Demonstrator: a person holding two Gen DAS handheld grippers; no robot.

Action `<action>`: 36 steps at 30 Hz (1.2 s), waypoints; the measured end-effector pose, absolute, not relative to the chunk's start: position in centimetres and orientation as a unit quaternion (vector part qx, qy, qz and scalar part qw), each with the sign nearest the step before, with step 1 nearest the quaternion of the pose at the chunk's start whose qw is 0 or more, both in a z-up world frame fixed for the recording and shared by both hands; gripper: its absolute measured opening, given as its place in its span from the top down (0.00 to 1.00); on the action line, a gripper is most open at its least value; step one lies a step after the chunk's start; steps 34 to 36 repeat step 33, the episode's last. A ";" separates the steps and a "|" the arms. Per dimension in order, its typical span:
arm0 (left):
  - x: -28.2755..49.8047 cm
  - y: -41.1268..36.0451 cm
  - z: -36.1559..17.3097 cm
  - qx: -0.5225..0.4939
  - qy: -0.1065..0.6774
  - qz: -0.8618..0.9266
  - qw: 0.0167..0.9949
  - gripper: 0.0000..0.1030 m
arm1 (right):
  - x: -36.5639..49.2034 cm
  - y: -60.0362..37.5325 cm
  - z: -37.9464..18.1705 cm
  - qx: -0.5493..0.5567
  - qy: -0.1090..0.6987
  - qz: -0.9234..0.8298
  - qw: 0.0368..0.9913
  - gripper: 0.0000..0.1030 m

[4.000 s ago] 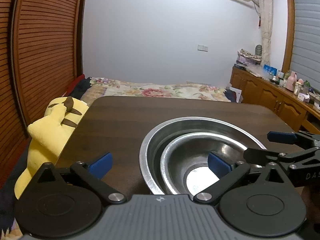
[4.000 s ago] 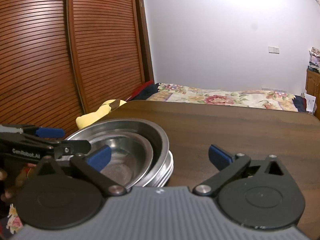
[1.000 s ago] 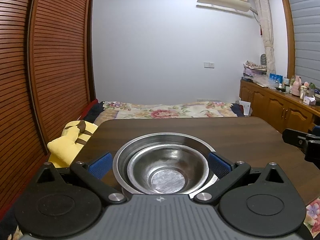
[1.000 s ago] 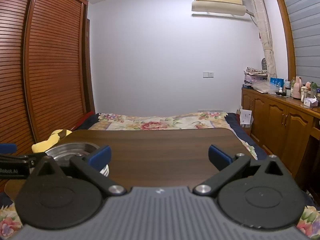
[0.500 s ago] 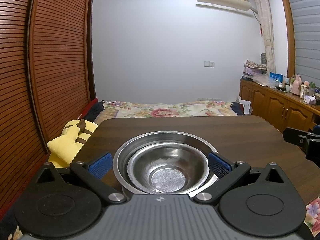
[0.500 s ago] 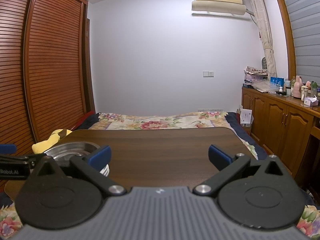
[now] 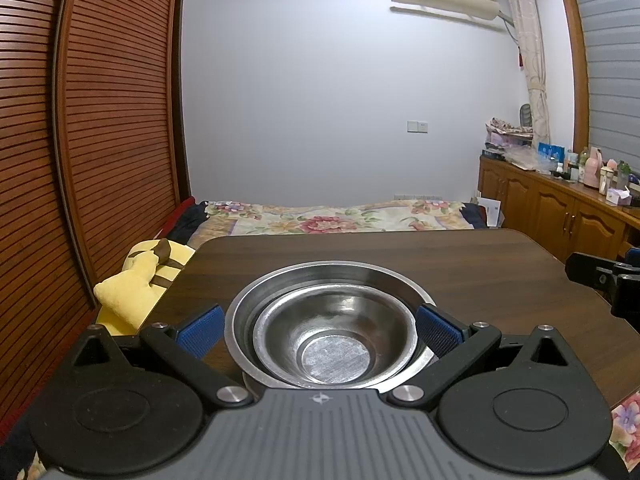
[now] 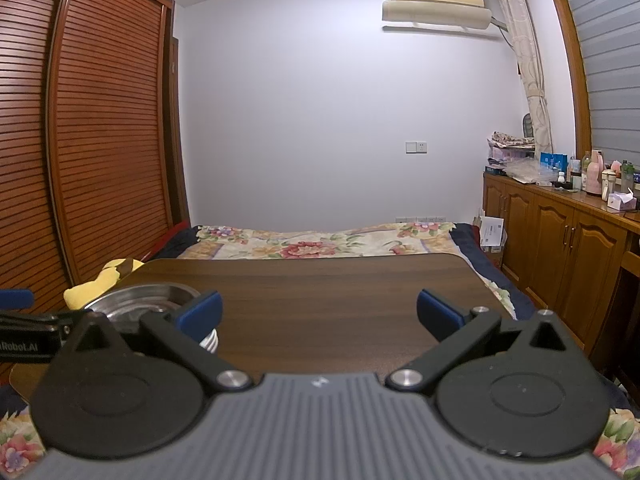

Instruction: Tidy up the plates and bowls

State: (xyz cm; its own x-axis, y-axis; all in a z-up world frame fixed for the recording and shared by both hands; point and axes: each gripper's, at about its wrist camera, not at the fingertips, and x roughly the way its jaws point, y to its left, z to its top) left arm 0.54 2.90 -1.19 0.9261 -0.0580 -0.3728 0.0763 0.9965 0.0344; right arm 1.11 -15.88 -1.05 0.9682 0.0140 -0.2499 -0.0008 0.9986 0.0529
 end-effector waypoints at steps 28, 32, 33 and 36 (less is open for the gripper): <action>0.5 2.8 -1.2 0.025 0.190 -0.035 0.981 0.00 | 1.0 -16.0 -1.1 0.028 0.126 0.003 0.992 0.00; 0.5 2.8 -1.2 0.025 0.191 -0.034 0.981 0.00 | 0.9 -16.0 -1.0 0.028 0.126 0.003 0.992 0.00; 0.5 2.8 -1.2 0.025 0.191 -0.035 0.981 0.00 | 1.0 -16.1 -1.0 0.028 0.126 0.003 0.992 0.00; 0.5 2.8 -1.2 0.025 0.191 -0.035 0.981 0.00 | 1.0 -16.1 -1.0 0.028 0.126 0.003 0.992 0.00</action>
